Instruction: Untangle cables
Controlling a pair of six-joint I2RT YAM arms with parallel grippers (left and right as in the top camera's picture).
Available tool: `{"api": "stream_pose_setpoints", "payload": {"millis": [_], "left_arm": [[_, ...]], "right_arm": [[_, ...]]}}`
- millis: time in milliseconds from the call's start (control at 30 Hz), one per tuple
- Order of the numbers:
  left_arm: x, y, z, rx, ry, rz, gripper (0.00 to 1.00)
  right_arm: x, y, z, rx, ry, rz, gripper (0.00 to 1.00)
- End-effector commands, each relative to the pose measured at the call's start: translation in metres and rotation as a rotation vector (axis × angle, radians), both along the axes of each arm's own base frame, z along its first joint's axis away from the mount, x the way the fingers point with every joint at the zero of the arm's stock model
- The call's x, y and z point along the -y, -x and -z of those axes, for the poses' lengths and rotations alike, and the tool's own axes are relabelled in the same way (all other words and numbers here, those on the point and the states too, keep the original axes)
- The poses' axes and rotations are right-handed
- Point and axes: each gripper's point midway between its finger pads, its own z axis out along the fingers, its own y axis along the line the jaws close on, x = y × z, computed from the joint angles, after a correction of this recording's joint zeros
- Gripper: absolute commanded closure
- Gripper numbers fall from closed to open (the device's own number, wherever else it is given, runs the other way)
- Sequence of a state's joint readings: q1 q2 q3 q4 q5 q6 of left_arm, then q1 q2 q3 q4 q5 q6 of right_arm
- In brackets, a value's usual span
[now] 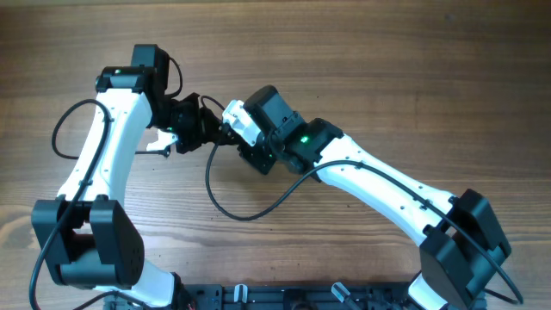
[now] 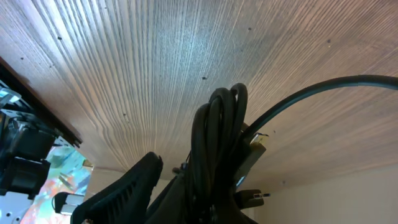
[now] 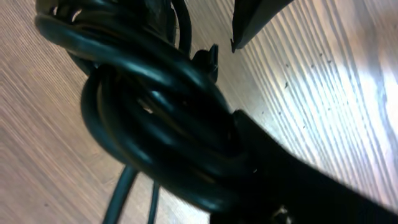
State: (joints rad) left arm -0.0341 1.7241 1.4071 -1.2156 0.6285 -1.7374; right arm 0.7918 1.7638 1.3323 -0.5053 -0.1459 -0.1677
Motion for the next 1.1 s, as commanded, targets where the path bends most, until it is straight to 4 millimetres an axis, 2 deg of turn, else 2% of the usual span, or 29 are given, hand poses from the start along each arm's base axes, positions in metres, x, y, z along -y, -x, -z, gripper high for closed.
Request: {"api": "stream_pose_setpoints", "payload": {"millis": [0,33,67,100,133,300,400,467,567,700,800,1000,1067], "left_arm": [[0.012,0.009,-0.009,0.008,0.072,0.062,0.96],[0.013,0.009,-0.010,0.017,0.078,0.072,0.96],[0.013,0.009,-0.010,0.019,0.078,0.076,0.96],[0.013,0.009,-0.010,0.020,0.077,0.078,0.96],[0.013,0.009,-0.009,0.021,0.077,0.079,0.96],[0.009,0.009,-0.007,0.024,0.054,0.081,0.96],[0.005,0.008,-0.004,0.024,0.027,0.079,0.96],[0.002,0.007,-0.003,0.021,0.016,0.070,0.96],[-0.004,0.006,0.000,0.019,-0.010,0.059,0.96],[-0.008,0.005,0.001,0.019,-0.025,0.051,0.96],[-0.011,0.005,0.002,0.019,-0.037,0.048,0.96],[-0.011,0.005,0.003,0.019,-0.040,0.048,0.96],[-0.011,0.005,0.003,0.019,-0.038,0.048,0.96]], "right_arm": [[0.007,-0.023,0.001,0.047,0.017,0.097,0.67],[0.007,-0.023,0.003,0.043,0.021,0.098,0.69],[0.007,-0.023,0.005,0.038,0.021,0.102,0.78],[0.008,-0.024,0.005,0.032,0.019,0.113,0.92],[0.008,-0.024,0.005,0.022,0.012,0.133,0.96],[0.022,-0.037,-0.012,-0.014,-0.056,0.277,0.96],[0.041,-0.044,-0.041,-0.012,-0.122,0.349,0.96],[0.055,-0.046,-0.069,-0.007,-0.187,0.382,0.96],[0.068,-0.044,-0.102,0.013,-0.265,0.380,0.96],[0.076,-0.038,-0.127,0.024,-0.322,0.386,0.96],[0.077,-0.033,-0.129,0.017,-0.323,0.379,0.96],[0.075,-0.023,-0.118,-0.043,-0.301,0.353,0.95],[0.065,-0.015,-0.113,-0.085,-0.314,0.283,0.73]]}}
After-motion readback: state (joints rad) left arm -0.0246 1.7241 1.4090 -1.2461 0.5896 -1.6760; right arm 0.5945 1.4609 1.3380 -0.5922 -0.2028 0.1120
